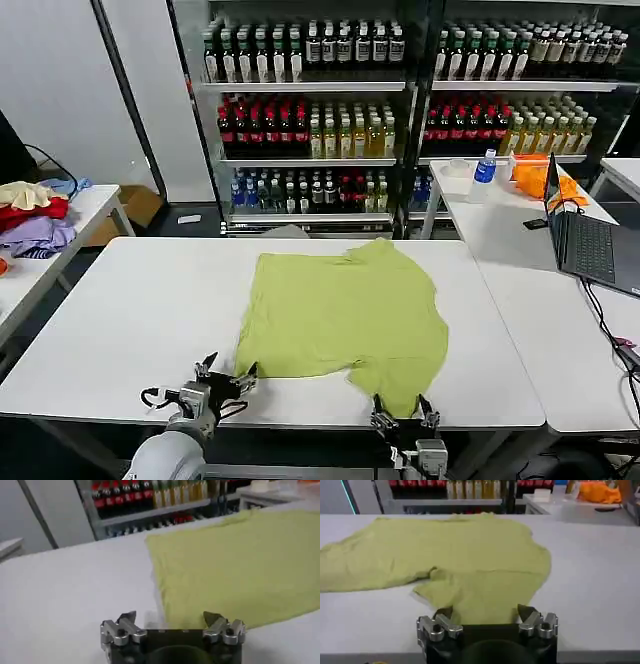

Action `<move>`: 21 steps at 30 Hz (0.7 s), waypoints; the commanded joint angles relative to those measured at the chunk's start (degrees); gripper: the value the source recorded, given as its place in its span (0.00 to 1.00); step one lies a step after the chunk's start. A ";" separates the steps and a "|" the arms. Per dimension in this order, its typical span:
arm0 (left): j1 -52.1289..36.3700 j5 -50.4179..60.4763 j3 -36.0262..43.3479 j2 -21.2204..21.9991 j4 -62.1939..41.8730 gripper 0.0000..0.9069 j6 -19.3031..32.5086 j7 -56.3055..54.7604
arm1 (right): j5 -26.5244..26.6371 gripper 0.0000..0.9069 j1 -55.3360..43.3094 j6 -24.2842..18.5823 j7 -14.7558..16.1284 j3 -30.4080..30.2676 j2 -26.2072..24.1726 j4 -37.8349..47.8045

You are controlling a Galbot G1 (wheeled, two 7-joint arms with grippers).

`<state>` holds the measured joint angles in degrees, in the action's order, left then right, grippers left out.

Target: Fold and organize the clothes.

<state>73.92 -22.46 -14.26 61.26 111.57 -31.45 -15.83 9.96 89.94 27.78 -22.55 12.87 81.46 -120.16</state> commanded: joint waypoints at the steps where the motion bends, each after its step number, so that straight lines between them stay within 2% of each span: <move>1: -0.97 -2.41 0.47 -0.33 -2.34 0.02 -1.82 -1.44 | 2.29 0.00 0.14 1.39 -1.13 -0.90 0.24 0.66; 10: 0.32 -3.30 0.32 -0.55 -1.71 0.02 -1.76 -0.89 | 3.16 0.00 1.20 0.76 -0.42 -0.40 0.57 -0.68; 21: 2.64 -5.62 -0.84 -0.65 2.30 0.02 -1.70 -0.18 | 0.53 0.00 3.54 -1.88 1.60 0.83 0.03 -4.79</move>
<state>75.14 -26.28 -14.69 60.62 111.37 -32.62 -15.94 11.24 92.72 26.94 -21.32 13.61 81.38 -122.85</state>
